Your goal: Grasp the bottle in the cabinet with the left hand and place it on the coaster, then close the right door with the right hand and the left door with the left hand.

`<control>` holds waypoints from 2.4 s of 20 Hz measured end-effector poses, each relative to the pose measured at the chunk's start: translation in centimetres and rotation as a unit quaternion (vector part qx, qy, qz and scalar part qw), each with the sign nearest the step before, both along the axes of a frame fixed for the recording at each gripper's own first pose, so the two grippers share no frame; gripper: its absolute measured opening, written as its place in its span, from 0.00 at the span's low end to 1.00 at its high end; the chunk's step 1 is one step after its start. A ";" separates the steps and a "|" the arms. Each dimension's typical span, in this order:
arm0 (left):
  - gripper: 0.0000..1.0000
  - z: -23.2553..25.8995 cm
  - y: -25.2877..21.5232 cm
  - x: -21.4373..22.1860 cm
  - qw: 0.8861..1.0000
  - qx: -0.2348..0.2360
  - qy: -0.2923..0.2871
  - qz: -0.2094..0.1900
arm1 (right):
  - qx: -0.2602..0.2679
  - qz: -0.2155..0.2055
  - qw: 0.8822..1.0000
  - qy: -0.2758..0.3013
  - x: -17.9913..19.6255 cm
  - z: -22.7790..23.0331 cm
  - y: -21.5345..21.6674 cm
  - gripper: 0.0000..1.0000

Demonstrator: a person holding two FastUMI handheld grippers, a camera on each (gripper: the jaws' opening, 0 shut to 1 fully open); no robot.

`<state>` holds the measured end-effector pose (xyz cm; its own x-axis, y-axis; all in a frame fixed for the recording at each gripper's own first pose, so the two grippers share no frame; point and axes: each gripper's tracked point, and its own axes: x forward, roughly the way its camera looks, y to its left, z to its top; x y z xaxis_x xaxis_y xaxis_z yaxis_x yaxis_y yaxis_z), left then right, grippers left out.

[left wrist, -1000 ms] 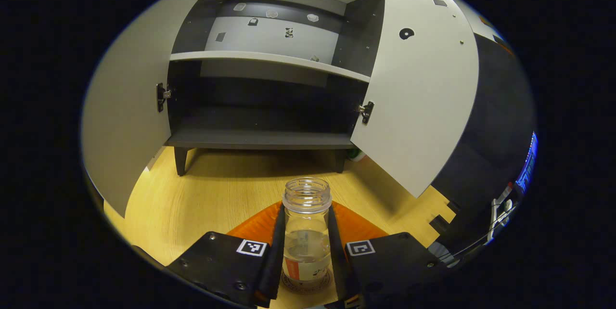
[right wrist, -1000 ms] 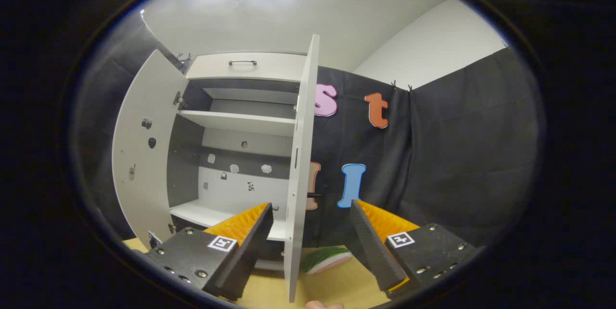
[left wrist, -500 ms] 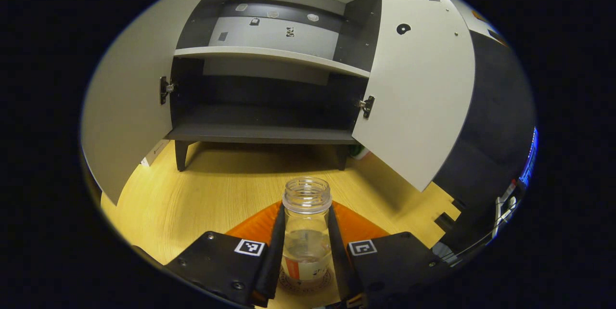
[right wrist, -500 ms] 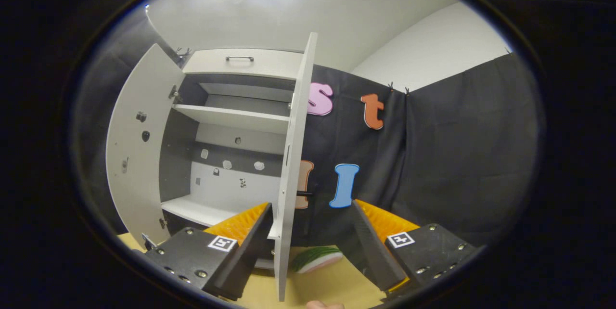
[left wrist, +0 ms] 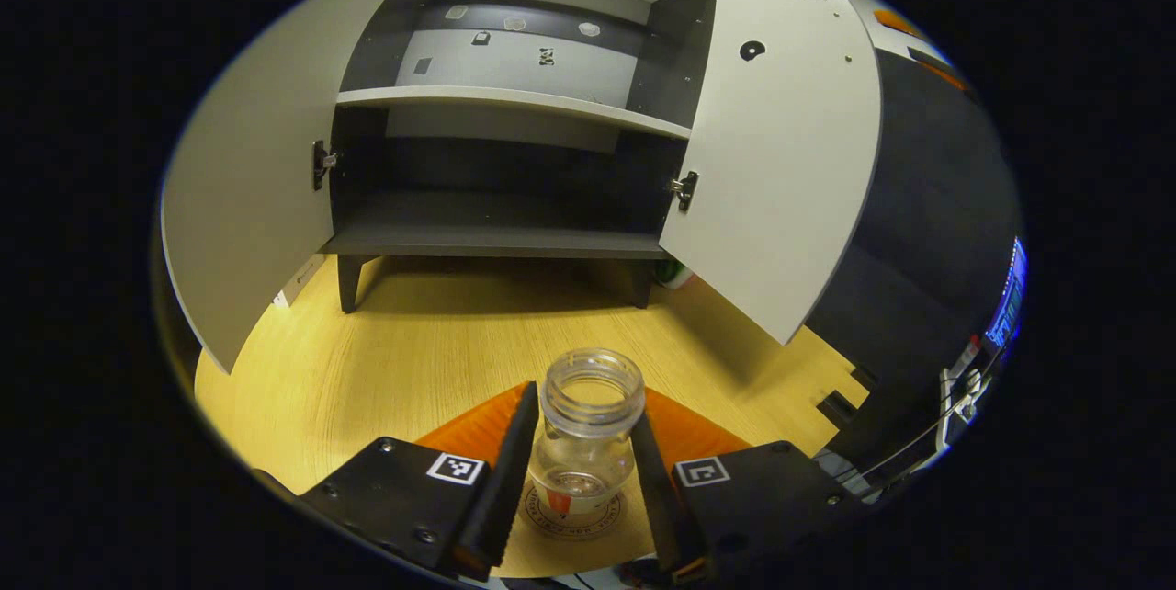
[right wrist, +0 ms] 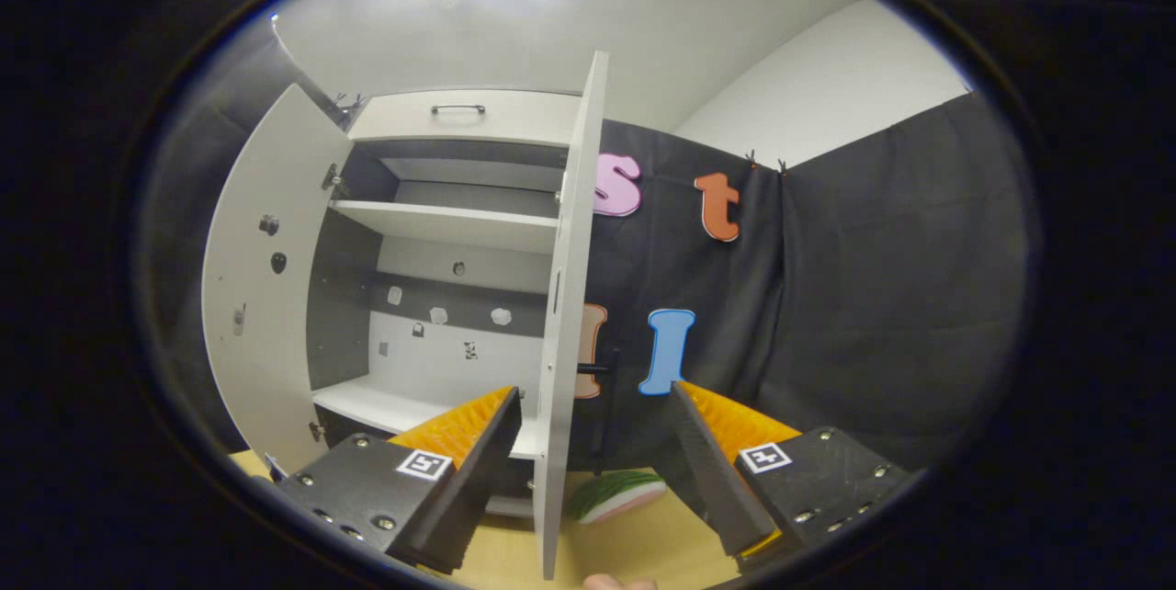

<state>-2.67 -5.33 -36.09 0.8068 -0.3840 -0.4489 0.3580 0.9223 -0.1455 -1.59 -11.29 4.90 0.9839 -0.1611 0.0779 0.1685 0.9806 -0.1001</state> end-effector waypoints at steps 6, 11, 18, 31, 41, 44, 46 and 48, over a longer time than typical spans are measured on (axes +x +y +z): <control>0.73 1.1 -0.5 -0.4 1.000 0.007 -0.006 -0.006 | 0.004 -0.004 1.000 0.001 0.2 -0.3 -0.3 0.98; 0.74 3.6 -1.4 -0.7 1.000 -0.007 -0.022 -0.013 | 0.008 -0.011 1.000 0.000 0.2 -0.3 -0.9 0.98; 0.74 9.5 -1.9 -0.6 0.998 -0.017 -0.059 -0.009 | 0.011 -0.031 0.999 0.002 0.7 -0.6 -2.7 0.98; 0.96 24.3 0.6 1.7 0.982 -0.044 -0.172 0.063 | 0.017 -0.047 0.998 0.039 2.7 -3.7 -4.6 0.98; 0.96 26.2 4.5 1.9 0.976 -0.029 -0.189 0.103 | 0.016 -0.010 0.999 0.043 3.3 -4.0 -3.3 0.95; 0.96 27.2 5.1 1.7 0.974 -0.025 -0.199 0.110 | 0.020 0.007 0.999 0.042 3.5 -4.1 -1.9 0.95; 0.96 28.0 5.6 1.5 0.972 -0.024 -0.205 0.113 | 0.022 0.023 0.999 0.043 3.6 -4.2 -0.8 0.95; 0.96 28.7 6.2 1.3 0.969 -0.026 -0.214 0.119 | 0.019 0.039 0.998 0.042 4.0 -4.3 0.8 0.95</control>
